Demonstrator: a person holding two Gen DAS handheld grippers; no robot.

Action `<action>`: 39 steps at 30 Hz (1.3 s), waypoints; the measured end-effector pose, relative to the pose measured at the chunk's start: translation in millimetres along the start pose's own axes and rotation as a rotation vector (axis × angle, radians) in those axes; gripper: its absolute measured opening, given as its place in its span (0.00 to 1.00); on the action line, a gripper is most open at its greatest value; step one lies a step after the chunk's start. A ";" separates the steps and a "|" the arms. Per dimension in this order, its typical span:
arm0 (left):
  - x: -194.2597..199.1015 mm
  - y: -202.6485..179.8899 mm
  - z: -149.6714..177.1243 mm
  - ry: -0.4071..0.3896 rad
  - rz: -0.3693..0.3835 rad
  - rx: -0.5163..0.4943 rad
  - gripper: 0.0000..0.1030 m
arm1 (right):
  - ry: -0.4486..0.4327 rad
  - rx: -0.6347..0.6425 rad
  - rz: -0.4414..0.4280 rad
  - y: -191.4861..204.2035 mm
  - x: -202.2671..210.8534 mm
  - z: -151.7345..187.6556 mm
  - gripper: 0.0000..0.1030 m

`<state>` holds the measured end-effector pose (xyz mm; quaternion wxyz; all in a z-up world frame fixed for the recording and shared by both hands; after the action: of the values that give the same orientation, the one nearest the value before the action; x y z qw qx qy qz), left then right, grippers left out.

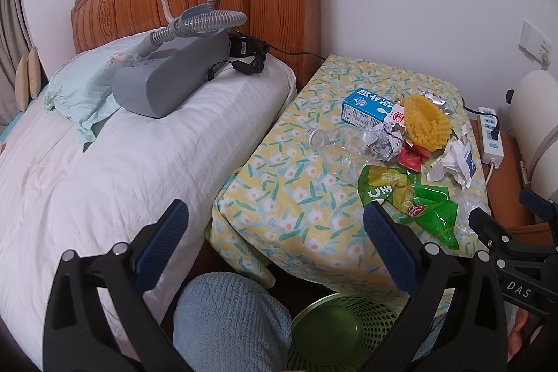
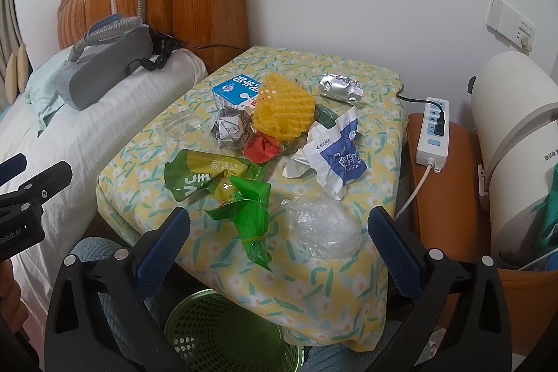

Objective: Collect trash

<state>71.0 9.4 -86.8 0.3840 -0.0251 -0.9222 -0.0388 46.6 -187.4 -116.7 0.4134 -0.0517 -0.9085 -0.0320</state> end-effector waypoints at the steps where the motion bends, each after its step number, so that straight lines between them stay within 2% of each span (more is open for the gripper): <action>1: 0.0 0.0 0.0 0.000 0.000 0.000 0.94 | 0.001 0.000 0.000 0.1 0.0 -0.6 0.98; 20: -9.3 0.2 8.5 0.027 0.017 -0.021 0.94 | 0.006 -0.006 0.036 -18.5 3.7 10.1 0.98; 30: -27.7 -8.4 36.8 0.103 0.110 -0.042 0.94 | 0.024 -0.010 0.012 -32.8 6.3 33.3 0.98; 35: -29.2 -16.3 44.9 0.104 0.147 -0.060 0.94 | 0.060 -0.017 0.031 -37.1 -7.9 44.1 0.98; 39: -27.0 -20.3 47.1 0.088 0.167 -0.067 0.94 | 0.066 -0.081 0.006 -48.2 -16.3 39.0 0.98</action>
<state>55.2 -7.0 -140.1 0.4252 -0.1130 -0.8972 -0.0387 22.3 -232.4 -155.3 0.4407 -0.0699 -0.8923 -0.0691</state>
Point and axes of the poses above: each gripper's, at about its wrist camera, not at the fingertips, and x roughly against the way its jaws point, y to its left, z to its underside, the point moved 10 cm from there along -x, roughly the way its jaws point, and after that the axes turned 2 degrees about x, right-handed, at the moved point
